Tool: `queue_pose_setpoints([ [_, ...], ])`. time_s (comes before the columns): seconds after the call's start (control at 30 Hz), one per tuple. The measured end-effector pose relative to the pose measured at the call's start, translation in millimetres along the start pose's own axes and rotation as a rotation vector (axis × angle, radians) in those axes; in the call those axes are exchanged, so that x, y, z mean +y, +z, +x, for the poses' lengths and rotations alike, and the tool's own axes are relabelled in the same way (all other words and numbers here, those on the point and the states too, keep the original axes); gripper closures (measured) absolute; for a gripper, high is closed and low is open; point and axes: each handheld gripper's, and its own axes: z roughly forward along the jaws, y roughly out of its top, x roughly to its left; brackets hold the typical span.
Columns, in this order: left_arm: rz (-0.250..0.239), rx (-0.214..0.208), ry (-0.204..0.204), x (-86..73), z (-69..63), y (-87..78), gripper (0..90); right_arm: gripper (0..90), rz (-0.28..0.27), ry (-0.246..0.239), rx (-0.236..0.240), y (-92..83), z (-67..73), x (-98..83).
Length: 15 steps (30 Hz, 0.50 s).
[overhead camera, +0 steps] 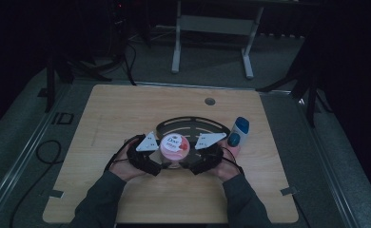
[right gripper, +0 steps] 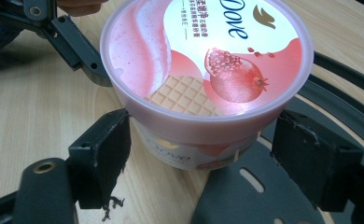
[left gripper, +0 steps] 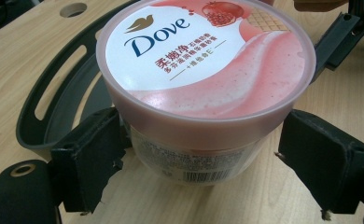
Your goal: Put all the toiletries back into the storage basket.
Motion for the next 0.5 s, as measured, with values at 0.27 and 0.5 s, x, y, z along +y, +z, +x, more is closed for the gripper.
queue_pose_setpoints([
  [0.27, 0.004, 0.008, 0.006, 7.8, 9.0, 0.8, 13.7, 19.5, 0.012, -0.001, 0.001, 0.1, -10.3, 7.8],
  [0.5, 0.003, 0.002, 0.003, 14.2, 18.6, 1.4, 13.7, 19.5, 0.014, -0.002, -0.009, -1.2, -18.0, 14.5],
])
